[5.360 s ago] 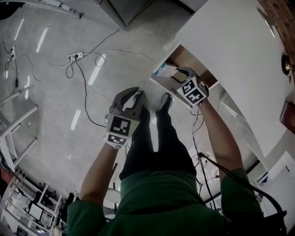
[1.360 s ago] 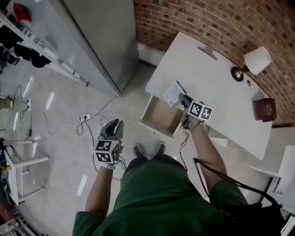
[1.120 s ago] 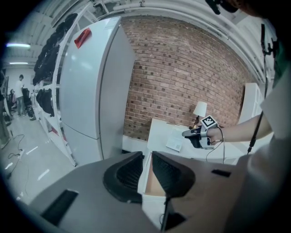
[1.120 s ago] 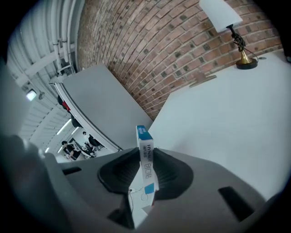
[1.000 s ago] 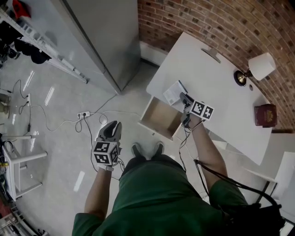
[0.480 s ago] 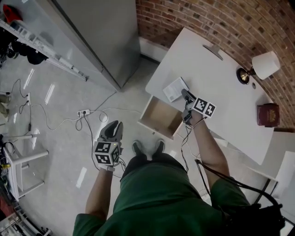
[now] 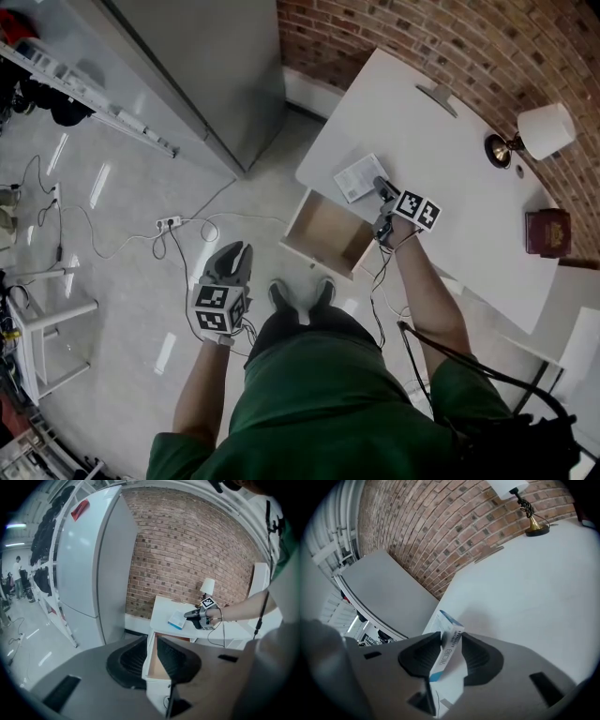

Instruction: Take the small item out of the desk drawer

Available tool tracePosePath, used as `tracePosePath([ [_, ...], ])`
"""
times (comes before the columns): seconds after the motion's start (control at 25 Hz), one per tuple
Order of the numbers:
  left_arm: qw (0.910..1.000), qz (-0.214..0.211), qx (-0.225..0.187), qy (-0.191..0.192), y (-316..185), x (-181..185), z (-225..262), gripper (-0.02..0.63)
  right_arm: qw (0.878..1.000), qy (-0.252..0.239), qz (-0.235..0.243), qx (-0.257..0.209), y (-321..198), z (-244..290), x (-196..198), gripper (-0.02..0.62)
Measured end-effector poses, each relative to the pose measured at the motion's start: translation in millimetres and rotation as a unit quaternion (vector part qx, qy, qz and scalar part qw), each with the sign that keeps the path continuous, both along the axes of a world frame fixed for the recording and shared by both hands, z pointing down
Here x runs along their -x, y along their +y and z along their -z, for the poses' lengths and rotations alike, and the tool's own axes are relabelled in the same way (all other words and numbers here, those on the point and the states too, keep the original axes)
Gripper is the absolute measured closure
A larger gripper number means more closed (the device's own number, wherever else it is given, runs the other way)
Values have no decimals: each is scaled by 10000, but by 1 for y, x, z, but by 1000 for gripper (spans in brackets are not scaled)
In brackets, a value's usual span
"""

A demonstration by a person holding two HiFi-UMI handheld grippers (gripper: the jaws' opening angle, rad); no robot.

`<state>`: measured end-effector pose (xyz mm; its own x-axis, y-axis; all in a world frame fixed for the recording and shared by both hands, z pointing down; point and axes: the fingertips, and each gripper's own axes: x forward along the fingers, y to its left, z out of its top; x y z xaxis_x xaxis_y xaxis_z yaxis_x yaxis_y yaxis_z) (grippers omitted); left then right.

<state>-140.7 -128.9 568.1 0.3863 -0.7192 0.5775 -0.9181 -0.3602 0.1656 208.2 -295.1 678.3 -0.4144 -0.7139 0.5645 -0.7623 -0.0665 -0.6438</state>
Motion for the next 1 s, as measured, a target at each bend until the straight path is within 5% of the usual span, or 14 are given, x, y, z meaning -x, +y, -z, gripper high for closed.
tracePosePath([
  [0.44,10000,38,63,58,3,8,-6,545,9968,742,-75,285,4,-16,-12,399],
  [1.0,9990,1,-429,116,-11,11,30,545,9881,1312,115,-792,10,78,-12,416],
])
